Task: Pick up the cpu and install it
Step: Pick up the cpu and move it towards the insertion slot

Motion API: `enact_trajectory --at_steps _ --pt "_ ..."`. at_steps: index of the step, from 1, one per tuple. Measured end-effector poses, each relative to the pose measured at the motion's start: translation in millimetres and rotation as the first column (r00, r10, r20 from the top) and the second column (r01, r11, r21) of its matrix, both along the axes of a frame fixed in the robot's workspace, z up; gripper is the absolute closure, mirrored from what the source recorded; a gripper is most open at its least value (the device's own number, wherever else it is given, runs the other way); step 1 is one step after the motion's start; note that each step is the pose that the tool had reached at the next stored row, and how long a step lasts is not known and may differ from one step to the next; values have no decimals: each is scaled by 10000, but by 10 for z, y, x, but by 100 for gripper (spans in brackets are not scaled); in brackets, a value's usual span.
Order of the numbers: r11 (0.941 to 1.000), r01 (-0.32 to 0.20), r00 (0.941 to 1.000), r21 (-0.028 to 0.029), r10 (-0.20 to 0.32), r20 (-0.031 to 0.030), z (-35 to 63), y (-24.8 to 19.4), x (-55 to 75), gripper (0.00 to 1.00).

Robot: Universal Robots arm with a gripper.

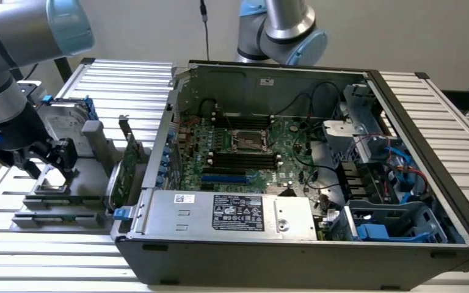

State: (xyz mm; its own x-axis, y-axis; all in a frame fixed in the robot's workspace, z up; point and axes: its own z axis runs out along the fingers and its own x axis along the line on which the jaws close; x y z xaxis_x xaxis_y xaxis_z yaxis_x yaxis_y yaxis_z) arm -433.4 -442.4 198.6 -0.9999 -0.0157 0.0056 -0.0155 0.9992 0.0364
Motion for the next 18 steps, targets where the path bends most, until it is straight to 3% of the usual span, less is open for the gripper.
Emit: enact_trajectory --at_steps 9,18 --pt "9999 103 9999 0 -103 -4 -91 9 0 33" --pt "9999 170 9999 1 -170 -6 -115 25 -8 33"
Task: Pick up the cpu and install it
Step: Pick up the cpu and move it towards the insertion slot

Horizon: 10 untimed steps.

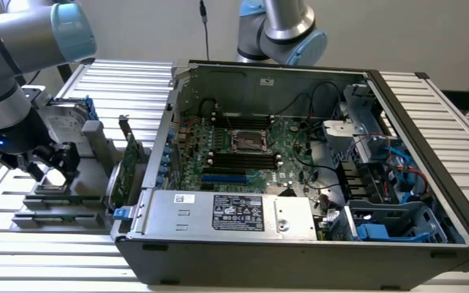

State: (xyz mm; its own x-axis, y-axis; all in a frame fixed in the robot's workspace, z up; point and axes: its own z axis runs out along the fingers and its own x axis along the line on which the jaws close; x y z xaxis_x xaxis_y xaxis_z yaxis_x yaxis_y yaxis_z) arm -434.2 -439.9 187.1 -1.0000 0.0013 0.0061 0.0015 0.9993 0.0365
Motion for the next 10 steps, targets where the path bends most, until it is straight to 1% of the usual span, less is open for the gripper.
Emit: enact_trajectory --at_steps 10 --pt "10000 6 10000 -1 -6 -10 -6 4 -15 33"
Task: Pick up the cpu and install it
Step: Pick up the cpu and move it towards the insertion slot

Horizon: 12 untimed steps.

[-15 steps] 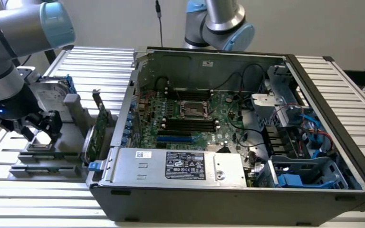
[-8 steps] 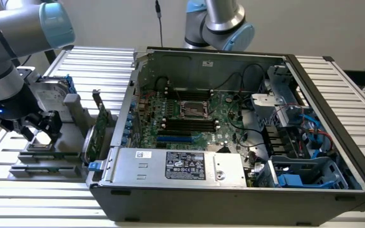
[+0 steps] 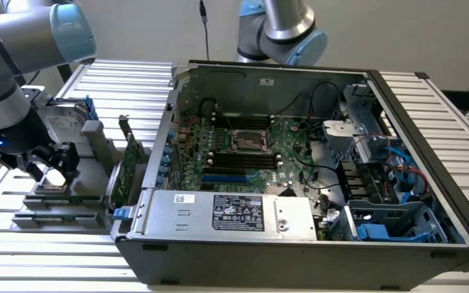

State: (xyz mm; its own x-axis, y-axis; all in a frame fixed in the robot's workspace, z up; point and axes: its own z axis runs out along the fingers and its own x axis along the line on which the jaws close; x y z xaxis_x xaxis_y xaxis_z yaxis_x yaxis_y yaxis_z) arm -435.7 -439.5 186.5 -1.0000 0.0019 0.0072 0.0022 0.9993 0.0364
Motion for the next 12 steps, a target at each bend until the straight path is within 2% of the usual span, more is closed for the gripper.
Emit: enact_trajectory --at_steps 12 --pt "10000 0 10000 1 0 2 -8 2 0 33"
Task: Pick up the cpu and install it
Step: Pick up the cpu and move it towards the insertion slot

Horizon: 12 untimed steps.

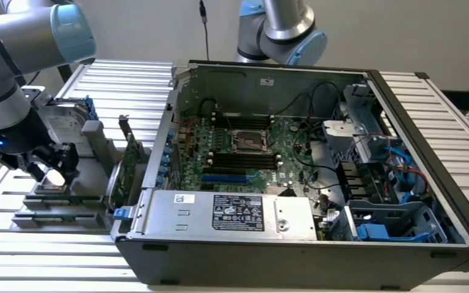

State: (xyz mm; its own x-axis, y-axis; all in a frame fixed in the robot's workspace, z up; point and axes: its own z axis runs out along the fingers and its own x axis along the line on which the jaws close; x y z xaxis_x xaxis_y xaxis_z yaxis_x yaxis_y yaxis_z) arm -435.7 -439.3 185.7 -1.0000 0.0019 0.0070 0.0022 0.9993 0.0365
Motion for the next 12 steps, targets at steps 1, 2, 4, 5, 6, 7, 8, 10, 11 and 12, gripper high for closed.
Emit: enact_trajectory --at_steps 1,2,4,5,6,7,8,10,11,12 --pt "10000 0 10000 0 0 0 0 0 0 35" --pt "10000 0 10000 0 0 0 0 0 0 35" --pt "10000 0 10000 0 0 0 0 0 0 42" --pt "10000 0 10000 0 0 0 0 0 0 42" --pt "10000 0 10000 0 0 0 0 0 0 42" --pt "10000 0 10000 -1 0 -1 0 0 0 44" --pt "10000 0 10000 -1 0 -1 1 0 0 44" --pt "10000 0 10000 -1 0 -1 0 0 0 45" --pt "10000 0 10000 -1 0 -1 0 0 0 45" --pt "10000 0 10000 0 0 0 1 0 0 45"
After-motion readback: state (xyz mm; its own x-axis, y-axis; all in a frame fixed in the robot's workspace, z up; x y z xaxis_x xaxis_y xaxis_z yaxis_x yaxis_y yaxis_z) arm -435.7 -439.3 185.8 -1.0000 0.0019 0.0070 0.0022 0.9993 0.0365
